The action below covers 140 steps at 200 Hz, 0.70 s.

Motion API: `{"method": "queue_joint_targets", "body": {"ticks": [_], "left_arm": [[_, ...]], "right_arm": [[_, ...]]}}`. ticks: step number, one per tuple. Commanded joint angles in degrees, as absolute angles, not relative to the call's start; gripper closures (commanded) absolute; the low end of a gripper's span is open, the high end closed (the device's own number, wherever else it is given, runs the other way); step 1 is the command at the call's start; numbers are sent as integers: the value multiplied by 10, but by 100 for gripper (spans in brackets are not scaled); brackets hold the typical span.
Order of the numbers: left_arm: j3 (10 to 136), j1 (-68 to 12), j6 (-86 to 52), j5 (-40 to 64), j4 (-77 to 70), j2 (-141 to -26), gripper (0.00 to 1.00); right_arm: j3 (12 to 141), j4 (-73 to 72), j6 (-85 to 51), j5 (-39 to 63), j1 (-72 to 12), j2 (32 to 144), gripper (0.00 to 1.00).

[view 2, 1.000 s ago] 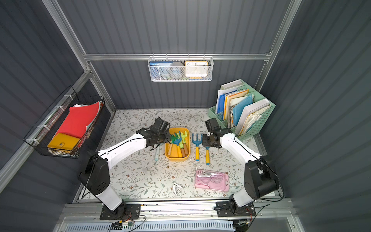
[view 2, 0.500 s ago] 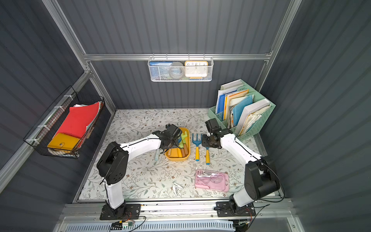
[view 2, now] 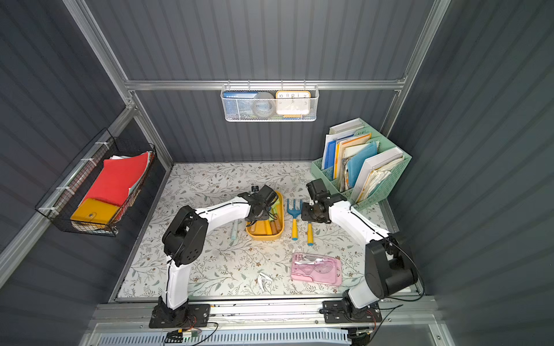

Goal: Take the hand rake out of the storage box
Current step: Pick up the rake from the storage box.

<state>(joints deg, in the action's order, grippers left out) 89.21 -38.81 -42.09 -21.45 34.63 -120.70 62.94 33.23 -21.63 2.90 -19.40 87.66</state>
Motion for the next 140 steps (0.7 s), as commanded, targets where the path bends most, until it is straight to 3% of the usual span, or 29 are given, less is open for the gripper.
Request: {"method": "queue_joint_targets", "body": {"ticks": [1, 75, 140], "left_arm": [[924, -392, -432, -245, 396, -1229, 56], [951, -392, -432, -234, 414, -1268, 57], [945, -391, -433, -227, 409, -1280, 67]], "right_arm": [[621, 330, -220, 33, -198, 870, 59], [615, 318, -222, 41, -198, 871, 59], [615, 314, -227, 44, -199, 866, 59]]}}
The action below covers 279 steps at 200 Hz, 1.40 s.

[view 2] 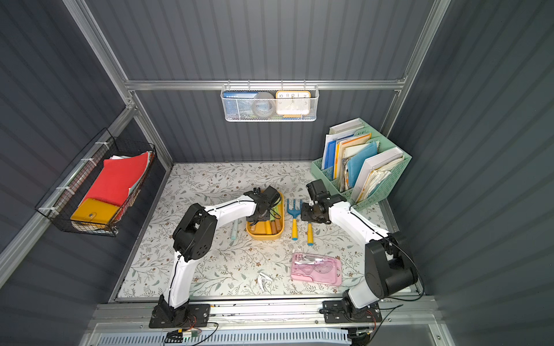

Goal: Take the hand rake out of the storage box
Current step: Pick up the rake from the storage box.

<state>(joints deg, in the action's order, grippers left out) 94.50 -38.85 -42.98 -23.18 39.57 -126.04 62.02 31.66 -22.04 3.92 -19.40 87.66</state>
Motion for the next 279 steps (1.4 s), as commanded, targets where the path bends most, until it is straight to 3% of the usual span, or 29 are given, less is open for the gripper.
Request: {"method": "queue_joint_targets", "body": {"ticks": [1, 126, 187, 237, 279], "left_arm": [[945, -392, -433, -228, 409, -1280, 67], [1001, -391, -381, -251, 428, -1225, 81], [999, -379, -325, -245, 424, -1127, 81], [856, -282, -229, -171, 357, -1005, 82], [727, -222, -148, -174, 295, -932, 81]], "right_arm": [[615, 314, -227, 44, -199, 867, 59], [650, 330, -234, 43, -213, 873, 58], [658, 334, -231, 40, -215, 876, 57], [657, 334, -229, 38, -221, 875, 57], [679, 343, -225, 37, -231, 884, 57]]}}
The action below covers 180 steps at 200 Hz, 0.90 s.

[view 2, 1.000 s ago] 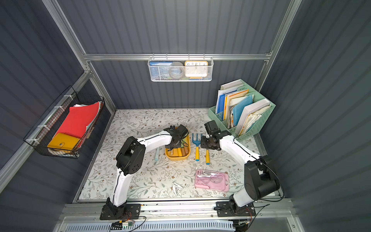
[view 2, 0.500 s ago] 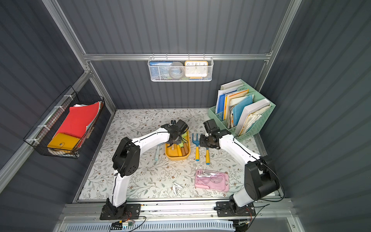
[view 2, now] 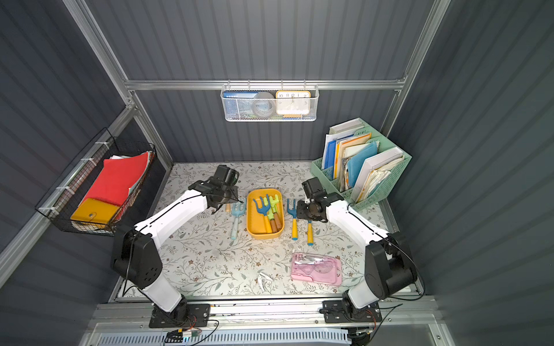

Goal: Take the hand rake out of the storage box
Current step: Place the rake at the center of the board.

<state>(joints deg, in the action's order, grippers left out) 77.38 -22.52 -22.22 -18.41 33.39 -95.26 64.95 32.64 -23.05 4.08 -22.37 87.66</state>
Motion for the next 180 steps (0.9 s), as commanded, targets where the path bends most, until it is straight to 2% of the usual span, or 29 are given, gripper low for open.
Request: {"method": "queue_joint_targets", "body": {"ticks": [1, 69, 180], "left_arm": [[727, -222, -146, -175, 294, -932, 81], [664, -184, -112, -182, 268, -959, 82], [619, -185, -125, -173, 229, -1018, 82]], "right_arm": [[679, 343, -225, 37, -231, 884, 57], [706, 355, -229, 29, -257, 896, 57], [699, 347, -241, 26, -274, 897, 57]]}}
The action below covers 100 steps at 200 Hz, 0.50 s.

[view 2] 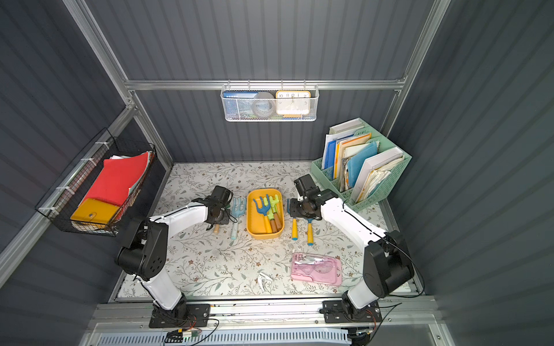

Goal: Take the hand rake out of the storage box
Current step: Place the rake at the center of the board.

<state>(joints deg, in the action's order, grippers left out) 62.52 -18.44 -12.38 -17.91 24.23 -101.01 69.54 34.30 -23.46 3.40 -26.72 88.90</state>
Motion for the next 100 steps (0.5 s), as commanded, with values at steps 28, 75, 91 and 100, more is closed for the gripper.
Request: {"method": "queue_joint_targets", "body": {"ticks": [28, 75, 91, 100], "left_arm": [[627, -184, -134, -159, 232, -1032, 82], [624, -185, -138, -146, 227, -1043, 80], [622, -185, -135, -141, 225, -1045, 79], [623, -184, -132, -138, 225, -1048, 79]], "right_arm": [[704, 349, -240, 24, -276, 903, 57], [706, 350, -236, 16, -277, 898, 57], [704, 349, -234, 14, -277, 896, 57], [702, 349, -234, 14, -276, 895, 57]]}}
